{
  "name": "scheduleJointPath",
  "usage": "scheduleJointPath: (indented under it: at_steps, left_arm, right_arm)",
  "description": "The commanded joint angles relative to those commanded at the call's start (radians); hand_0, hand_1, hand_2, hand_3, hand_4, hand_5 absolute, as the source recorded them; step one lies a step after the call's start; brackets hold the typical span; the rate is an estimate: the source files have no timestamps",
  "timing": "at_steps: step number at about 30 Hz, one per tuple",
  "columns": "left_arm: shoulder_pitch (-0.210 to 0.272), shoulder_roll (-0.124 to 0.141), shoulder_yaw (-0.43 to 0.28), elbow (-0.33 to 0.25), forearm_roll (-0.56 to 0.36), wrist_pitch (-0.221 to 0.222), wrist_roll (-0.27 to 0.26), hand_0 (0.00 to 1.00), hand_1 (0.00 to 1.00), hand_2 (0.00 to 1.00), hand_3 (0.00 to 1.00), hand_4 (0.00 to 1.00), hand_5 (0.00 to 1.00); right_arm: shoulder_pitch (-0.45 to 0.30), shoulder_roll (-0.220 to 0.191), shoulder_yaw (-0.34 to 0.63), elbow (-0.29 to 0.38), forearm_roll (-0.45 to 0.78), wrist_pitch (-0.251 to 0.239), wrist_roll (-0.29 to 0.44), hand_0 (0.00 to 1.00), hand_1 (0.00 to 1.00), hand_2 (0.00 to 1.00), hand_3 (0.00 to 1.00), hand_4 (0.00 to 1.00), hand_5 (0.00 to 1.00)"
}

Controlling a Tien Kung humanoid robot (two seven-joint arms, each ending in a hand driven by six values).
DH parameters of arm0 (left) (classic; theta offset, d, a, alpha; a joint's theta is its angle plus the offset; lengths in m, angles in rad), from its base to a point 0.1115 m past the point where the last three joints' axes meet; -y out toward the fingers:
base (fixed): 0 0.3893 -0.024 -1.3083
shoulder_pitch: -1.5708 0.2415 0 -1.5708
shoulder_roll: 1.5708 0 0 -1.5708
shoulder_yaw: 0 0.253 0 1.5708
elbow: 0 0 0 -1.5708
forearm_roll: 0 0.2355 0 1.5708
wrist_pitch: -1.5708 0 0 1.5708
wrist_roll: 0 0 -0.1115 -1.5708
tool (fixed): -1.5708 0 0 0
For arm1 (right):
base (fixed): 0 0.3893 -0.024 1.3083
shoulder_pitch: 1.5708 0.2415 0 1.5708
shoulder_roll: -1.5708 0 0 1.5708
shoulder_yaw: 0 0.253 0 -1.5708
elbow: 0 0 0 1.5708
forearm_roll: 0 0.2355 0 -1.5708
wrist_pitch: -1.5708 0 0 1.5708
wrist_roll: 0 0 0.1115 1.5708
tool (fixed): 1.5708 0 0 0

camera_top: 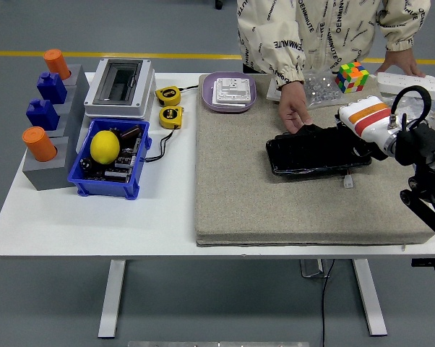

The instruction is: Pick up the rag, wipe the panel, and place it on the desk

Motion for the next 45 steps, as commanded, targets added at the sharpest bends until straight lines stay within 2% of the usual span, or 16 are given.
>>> scheduleJointPath:
  at_steps: [6,13,27,35,45]
  left_arm:
    - [0.003,-0.001,-0.005,0.003,0.001,0.000,0.001,0.634,0.658,0.684,0.572,0.613,0.508]
    - [0.001,-0.002,-0.009,0.001,0.003,0.000,0.001,0.634,0.658,0.684,0.572,0.613,0.509]
    - [0.004,-0.002,-0.007,-0.001,0.003,0.000,0.000,0.635,0.658,0.683,0.572,0.613,0.509]
    - [0.017,0.000,-0.004,0.002,0.004,0.000,0.001,0.635,0.658,0.684,0.572,0.613,0.509]
    - [0.009,0.004,0.010,-0.005,0.003,-0.001,0.000,0.635,0.658,0.685,0.572,0.613,0.510]
  right_arm:
    - [-0.008,-0.033,0.025,-0.034,-0.007,-0.001,0.004,0.280,0.313,0.375,0.380,0.957,0.028]
    - [-0.031,-0.080,0.044,-0.038,-0.009,-0.002,0.006,0.281,0.313,0.375,0.380,0.957,0.028]
    - [-0.081,-0.125,0.092,-0.028,-0.014,0.001,0.007,0.281,0.313,0.374,0.380,0.957,0.028]
    - [-0.132,-0.118,0.173,-0.016,-0.026,0.017,-0.006,0.281,0.312,0.375,0.380,0.958,0.031]
    - [-0.144,-0.111,0.195,0.024,-0.026,0.058,-0.050,0.280,0.313,0.375,0.380,0.957,0.032]
